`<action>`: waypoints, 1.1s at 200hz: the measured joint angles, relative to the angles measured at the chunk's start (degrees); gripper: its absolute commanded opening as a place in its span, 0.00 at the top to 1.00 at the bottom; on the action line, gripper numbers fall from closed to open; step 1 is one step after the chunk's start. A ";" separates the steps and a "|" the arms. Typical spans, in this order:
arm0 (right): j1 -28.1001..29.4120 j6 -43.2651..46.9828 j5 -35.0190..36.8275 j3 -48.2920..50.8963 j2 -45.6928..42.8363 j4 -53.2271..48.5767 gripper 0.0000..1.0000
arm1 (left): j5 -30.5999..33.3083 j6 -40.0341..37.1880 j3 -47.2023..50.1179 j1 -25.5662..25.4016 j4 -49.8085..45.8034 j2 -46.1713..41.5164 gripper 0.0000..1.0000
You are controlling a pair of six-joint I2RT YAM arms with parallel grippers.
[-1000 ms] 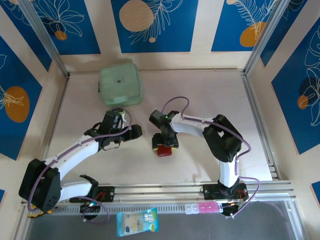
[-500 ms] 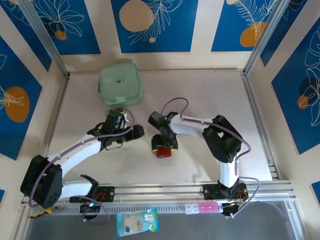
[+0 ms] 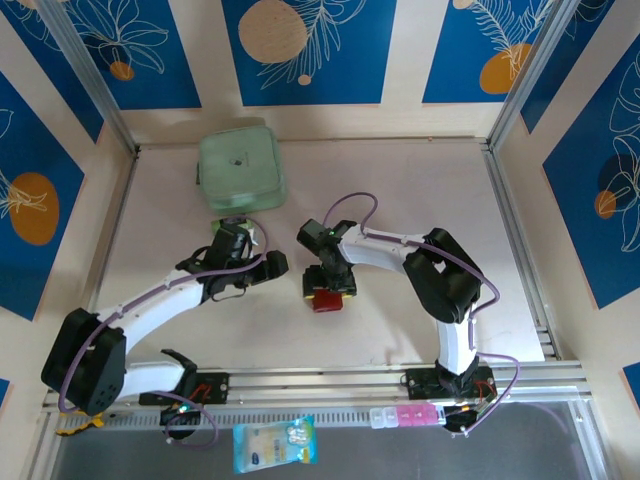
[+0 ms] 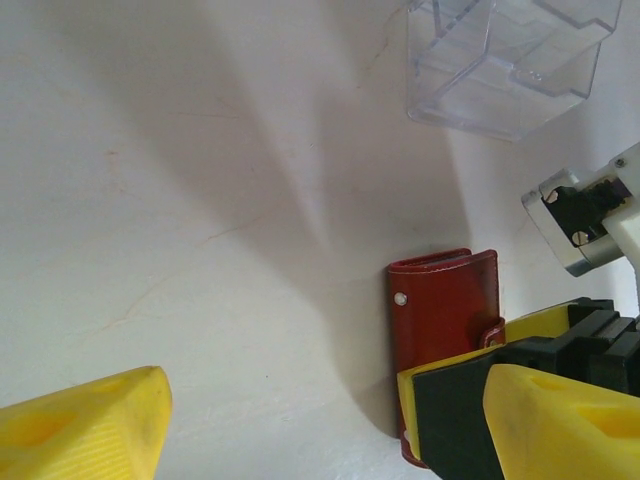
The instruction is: Take the credit cards out of the card holder
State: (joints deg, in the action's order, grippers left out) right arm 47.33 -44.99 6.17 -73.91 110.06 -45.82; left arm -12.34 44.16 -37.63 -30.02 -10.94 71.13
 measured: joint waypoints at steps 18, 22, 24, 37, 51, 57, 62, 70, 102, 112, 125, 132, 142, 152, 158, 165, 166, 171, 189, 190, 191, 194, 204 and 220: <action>0.00 0.17 -0.15 -0.13 -0.09 0.13 0.12 | -0.04 0.48 0.00 -0.35 0.66 0.31 0.21; 0.00 0.35 -0.15 -0.13 -0.13 0.15 0.12 | -0.04 0.52 0.00 -0.46 0.79 0.44 0.22; 0.00 0.28 -0.11 -0.13 -0.31 0.13 0.12 | -0.04 0.63 0.00 -0.55 0.85 0.52 0.23; -0.15 0.46 -0.11 -0.13 -1.14 0.09 0.12 | -0.07 0.94 0.00 -1.05 1.44 1.07 0.29; -0.55 0.50 -0.13 0.04 -3.13 0.20 0.12 | -0.13 1.70 0.00 -1.64 2.27 1.84 0.36; -0.79 0.52 -0.13 0.35 -4.31 0.33 0.13 | -0.28 2.12 0.00 -1.92 2.78 2.25 0.39; -1.05 0.61 -0.17 0.72 -5.40 0.50 0.13 | -0.33 2.03 0.00 -2.14 3.13 2.62 0.41; -1.57 0.68 -0.15 1.36 -7.10 0.63 0.14 | -0.70 2.58 0.00 -2.56 4.02 3.39 0.45; -3.85 1.31 -0.26 4.33 -11.82 1.55 0.21 | -1.73 4.22 0.00 -4.66 7.15 6.56 0.67; -4.46 1.70 -0.42 5.20 -12.31 1.88 0.24 | -2.10 5.42 0.00 -5.38 8.44 7.45 0.74; -5.09 2.14 -0.68 6.43 -12.46 2.51 0.28 | -2.75 6.75 0.00 -6.25 10.47 8.81 0.83; -5.29 2.29 -0.83 6.99 -12.46 2.82 0.30 | -3.06 7.39 0.04 -6.64 11.87 9.53 0.85; -5.40 2.58 -1.14 7.67 -12.46 3.17 0.35 | -3.72 8.24 0.26 -7.06 13.84 10.36 0.89; -5.40 2.95 -1.68 8.04 -12.46 3.50 0.40 | -4.26 9.55 0.55 -7.56 15.96 11.30 0.92; -5.40 2.95 -1.95 8.09 -12.41 3.67 0.41 | -4.48 9.90 0.63 -7.85 16.79 11.76 0.95; -5.38 3.21 -2.19 8.09 -12.39 4.09 0.42 | -4.79 10.78 0.76 -8.24 17.92 12.52 1.00; -5.38 3.30 -2.21 8.09 -12.39 4.15 0.42 | -4.81 10.95 0.76 -8.28 18.03 12.59 1.00; -5.33 3.45 -2.43 8.09 -12.39 4.50 0.44 | -4.94 11.34 0.83 -8.59 18.69 13.07 1.00; -5.25 4.07 -3.02 8.04 -12.22 5.16 0.50 | -5.42 12.24 1.01 -9.42 19.98 14.05 1.00; -5.22 4.02 -3.02 8.04 -12.22 5.18 0.50 | -5.44 12.44 1.01 -9.44 20.06 14.10 1.00; -5.20 4.13 -3.02 8.04 -12.22 5.18 0.50 | -5.46 12.50 1.01 -9.53 20.17 14.14 1.00; -5.16 4.42 -3.06 8.02 -12.11 5.25 0.51 | -5.53 12.59 1.03 -9.62 20.35 14.23 1.00; -4.98 4.55 -3.26 7.82 -11.61 5.35 0.53 | -5.75 13.09 1.07 -9.90 21.20 14.58 1.00; -4.52 4.98 -3.39 7.04 -10.34 5.33 0.55 | -6.34 14.03 1.18 -10.14 22.56 15.28 1.00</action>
State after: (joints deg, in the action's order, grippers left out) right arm 42.81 -40.01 2.79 -66.87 99.72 -40.49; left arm -18.68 58.19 -36.45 -40.16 11.62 86.41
